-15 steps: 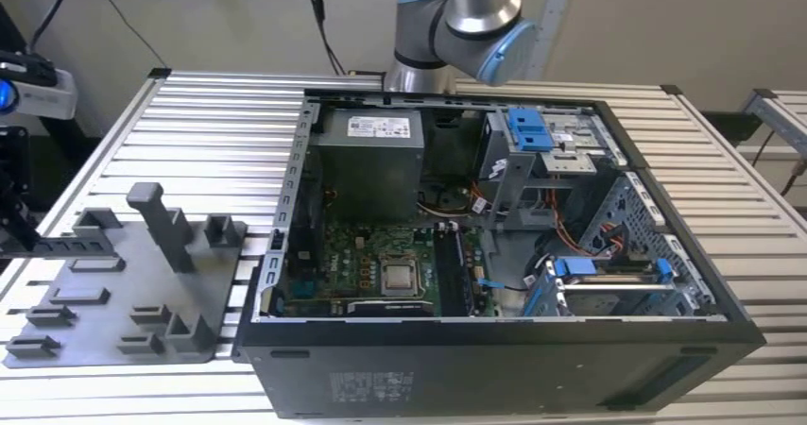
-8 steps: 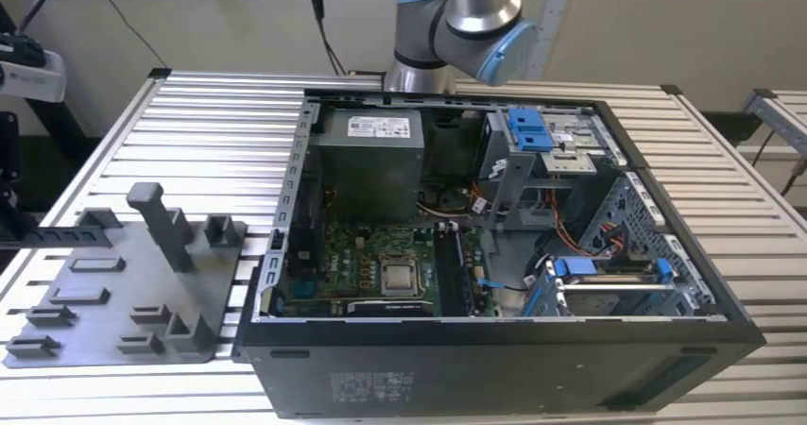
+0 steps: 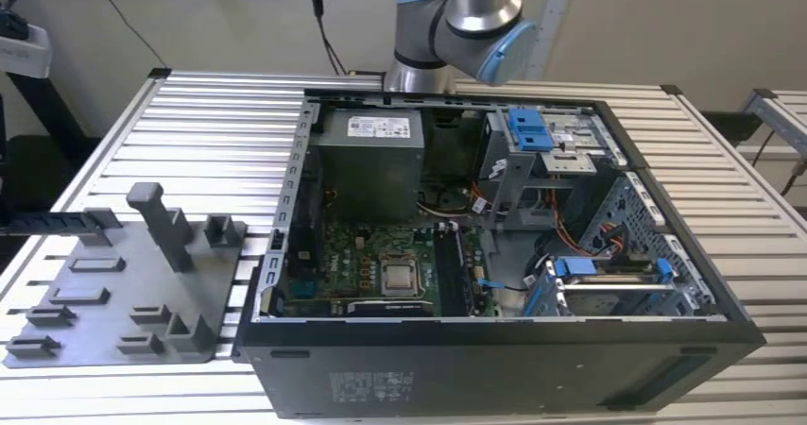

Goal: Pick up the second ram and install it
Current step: 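Pick up the second ram and move it above second insertion slot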

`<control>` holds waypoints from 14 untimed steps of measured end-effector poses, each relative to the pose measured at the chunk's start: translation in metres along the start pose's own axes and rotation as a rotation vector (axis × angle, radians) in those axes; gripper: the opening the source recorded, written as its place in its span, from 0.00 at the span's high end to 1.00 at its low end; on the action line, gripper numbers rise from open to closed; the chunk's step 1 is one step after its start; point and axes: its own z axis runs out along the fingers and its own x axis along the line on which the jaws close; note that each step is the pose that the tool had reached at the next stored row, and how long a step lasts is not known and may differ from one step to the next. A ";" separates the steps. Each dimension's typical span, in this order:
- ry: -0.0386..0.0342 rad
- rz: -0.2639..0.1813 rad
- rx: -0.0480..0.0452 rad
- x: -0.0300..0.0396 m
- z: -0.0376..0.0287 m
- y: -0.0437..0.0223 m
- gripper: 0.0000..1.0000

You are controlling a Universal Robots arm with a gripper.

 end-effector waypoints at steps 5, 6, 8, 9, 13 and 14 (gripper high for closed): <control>0.0000 0.000 0.0000 0.0003 -0.0116 0.0002 0.86; 0.0001 0.000 -0.0001 0.0003 -0.0141 0.0003 0.86; 0.0001 0.000 0.0000 0.0004 -0.0187 0.0004 0.86; 0.0000 0.000 0.0001 0.0004 -0.0207 0.0004 0.86; 0.0000 0.000 0.0000 0.0006 -0.0272 0.0005 0.86; 0.0000 0.000 0.0000 0.0006 -0.0282 0.0006 0.86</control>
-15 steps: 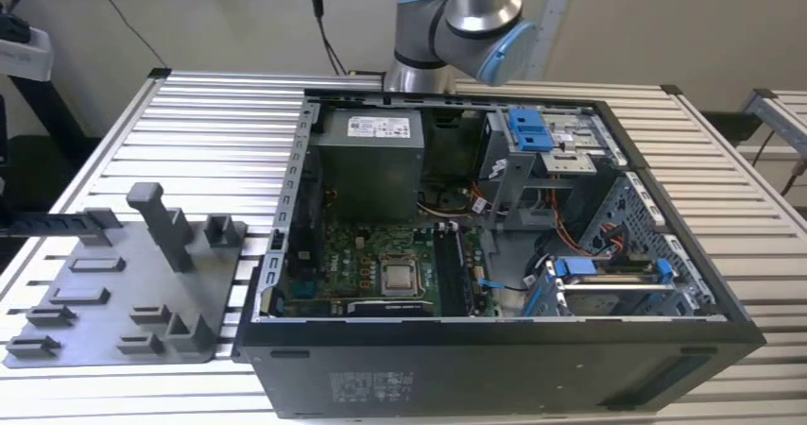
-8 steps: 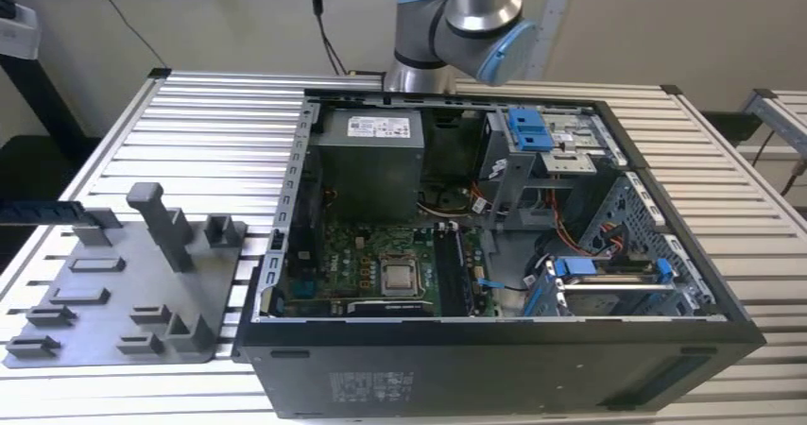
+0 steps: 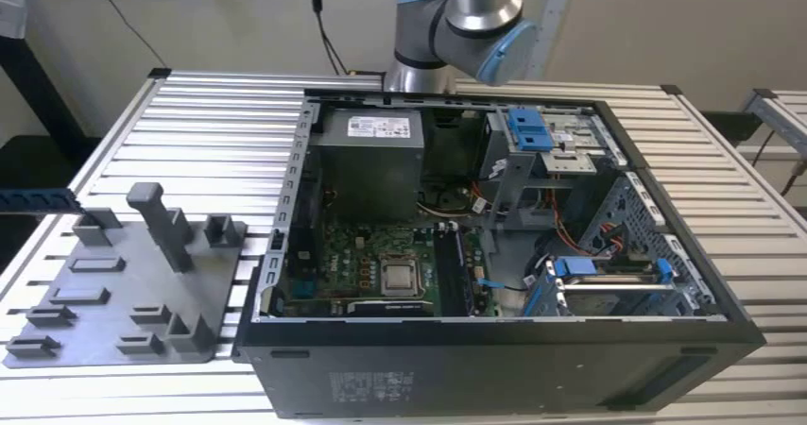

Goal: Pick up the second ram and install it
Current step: 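Pick up the second ram and move it above second insertion slot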

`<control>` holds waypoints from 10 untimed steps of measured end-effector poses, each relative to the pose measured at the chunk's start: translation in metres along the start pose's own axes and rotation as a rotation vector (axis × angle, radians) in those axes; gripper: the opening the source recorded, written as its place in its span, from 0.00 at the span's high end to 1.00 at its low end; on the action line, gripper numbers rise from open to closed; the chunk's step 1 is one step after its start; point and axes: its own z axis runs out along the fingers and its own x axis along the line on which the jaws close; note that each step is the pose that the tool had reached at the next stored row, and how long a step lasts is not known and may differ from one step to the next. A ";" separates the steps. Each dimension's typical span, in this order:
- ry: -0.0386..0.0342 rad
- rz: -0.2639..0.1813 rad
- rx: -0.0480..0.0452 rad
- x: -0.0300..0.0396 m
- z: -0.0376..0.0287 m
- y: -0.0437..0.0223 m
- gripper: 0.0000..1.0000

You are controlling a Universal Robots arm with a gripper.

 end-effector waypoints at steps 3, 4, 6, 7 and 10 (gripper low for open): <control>0.0000 0.000 -0.0001 0.0000 -0.0033 0.0000 0.86; 0.0000 0.000 0.0000 0.0001 -0.0046 0.0001 0.86; 0.0000 0.000 0.0000 0.0001 -0.0076 0.0001 0.86; 0.0000 0.000 0.0000 0.0002 -0.0093 0.0001 0.86; 0.0000 0.000 0.0000 0.0003 -0.0130 0.0002 0.86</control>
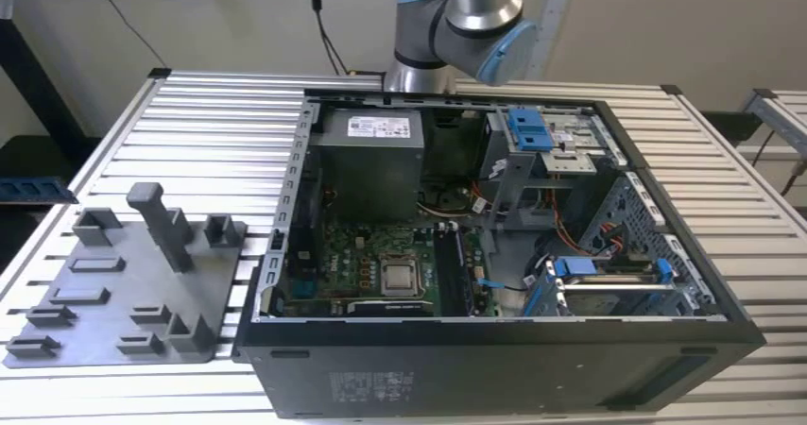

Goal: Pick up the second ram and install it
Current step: 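Pick up the second ram and move it above second insertion slot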

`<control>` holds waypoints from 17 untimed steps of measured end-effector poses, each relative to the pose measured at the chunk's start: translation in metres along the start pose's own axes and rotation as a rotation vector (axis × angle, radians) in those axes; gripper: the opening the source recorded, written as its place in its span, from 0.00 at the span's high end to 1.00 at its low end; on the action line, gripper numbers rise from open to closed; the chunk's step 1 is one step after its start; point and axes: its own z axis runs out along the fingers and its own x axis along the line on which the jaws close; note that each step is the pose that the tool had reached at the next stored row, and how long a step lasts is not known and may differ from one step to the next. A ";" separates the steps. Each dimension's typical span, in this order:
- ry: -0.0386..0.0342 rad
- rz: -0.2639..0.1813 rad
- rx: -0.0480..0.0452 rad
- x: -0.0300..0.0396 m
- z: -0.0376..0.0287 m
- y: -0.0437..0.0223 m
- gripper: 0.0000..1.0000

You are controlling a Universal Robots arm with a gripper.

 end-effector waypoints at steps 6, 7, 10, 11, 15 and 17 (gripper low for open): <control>0.0000 0.000 0.0000 0.0001 -0.0051 0.0001 0.86; 0.0000 0.000 0.0000 0.0001 -0.0050 0.0001 0.86; 0.0000 0.000 0.0001 0.0001 -0.0051 0.0001 0.86; 0.0000 0.000 0.0000 0.0001 -0.0052 0.0001 0.86; 0.0002 0.000 -0.0002 0.0001 -0.0054 -0.0012 0.86; 0.0001 0.000 -0.0001 0.0001 -0.0054 -0.0034 0.86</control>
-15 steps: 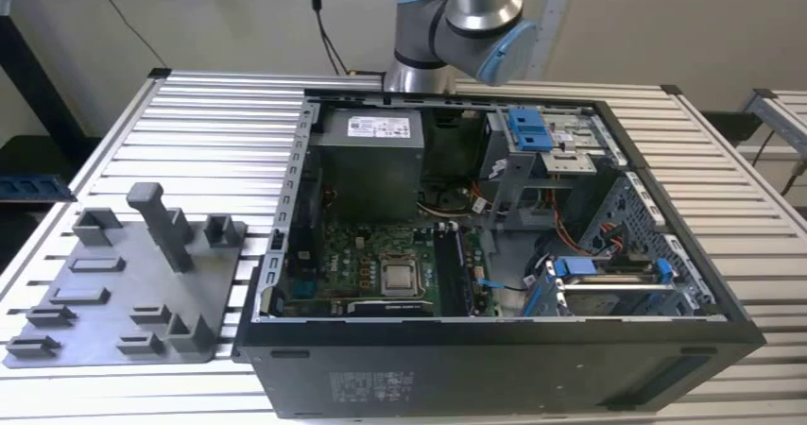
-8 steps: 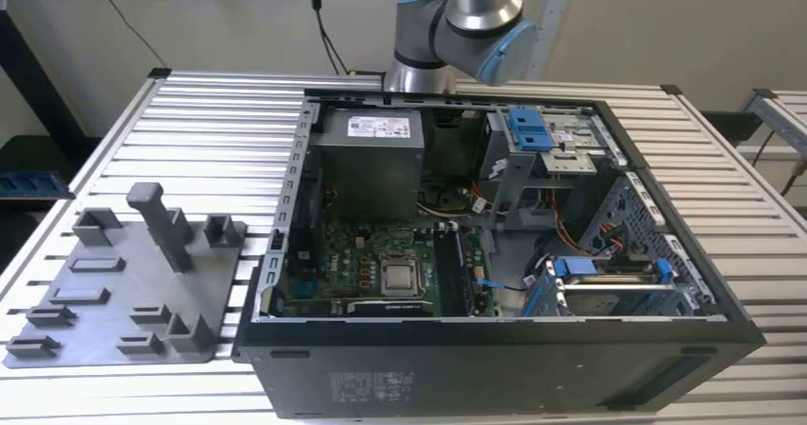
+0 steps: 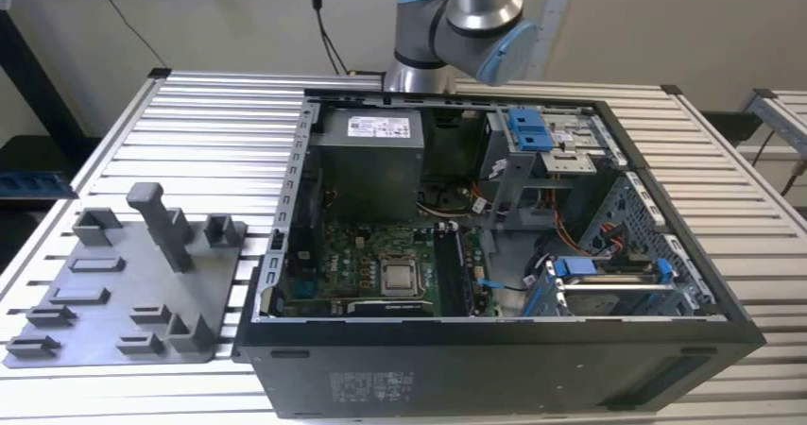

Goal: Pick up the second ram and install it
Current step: 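Pick up the second ram and move it above second insertion slot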

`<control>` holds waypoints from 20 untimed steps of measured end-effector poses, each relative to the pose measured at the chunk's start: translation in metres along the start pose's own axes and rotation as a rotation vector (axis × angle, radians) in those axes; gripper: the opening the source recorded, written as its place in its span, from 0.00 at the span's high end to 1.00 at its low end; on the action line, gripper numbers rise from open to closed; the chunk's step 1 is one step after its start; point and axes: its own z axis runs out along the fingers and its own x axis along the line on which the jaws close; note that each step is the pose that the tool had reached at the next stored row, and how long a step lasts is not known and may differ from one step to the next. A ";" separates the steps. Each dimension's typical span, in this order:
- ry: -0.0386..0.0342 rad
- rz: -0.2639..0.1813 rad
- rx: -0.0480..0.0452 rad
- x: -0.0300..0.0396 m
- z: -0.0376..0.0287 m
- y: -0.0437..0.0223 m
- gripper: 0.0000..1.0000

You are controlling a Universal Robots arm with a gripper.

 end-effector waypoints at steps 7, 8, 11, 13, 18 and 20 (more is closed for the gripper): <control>-0.0001 0.000 -0.0004 0.0000 -0.0002 -0.0141 0.86; -0.0001 0.000 -0.0006 0.0000 -0.0003 -0.0161 0.86; -0.0001 0.000 -0.0008 0.0000 -0.0004 -0.0219 0.86; -0.0001 0.000 -0.0009 0.0000 -0.0004 -0.0257 0.86; -0.0001 0.000 -0.0014 0.0000 -0.0006 -0.0363 0.86; 0.0000 0.000 -0.0018 0.0000 -0.0008 -0.0412 0.86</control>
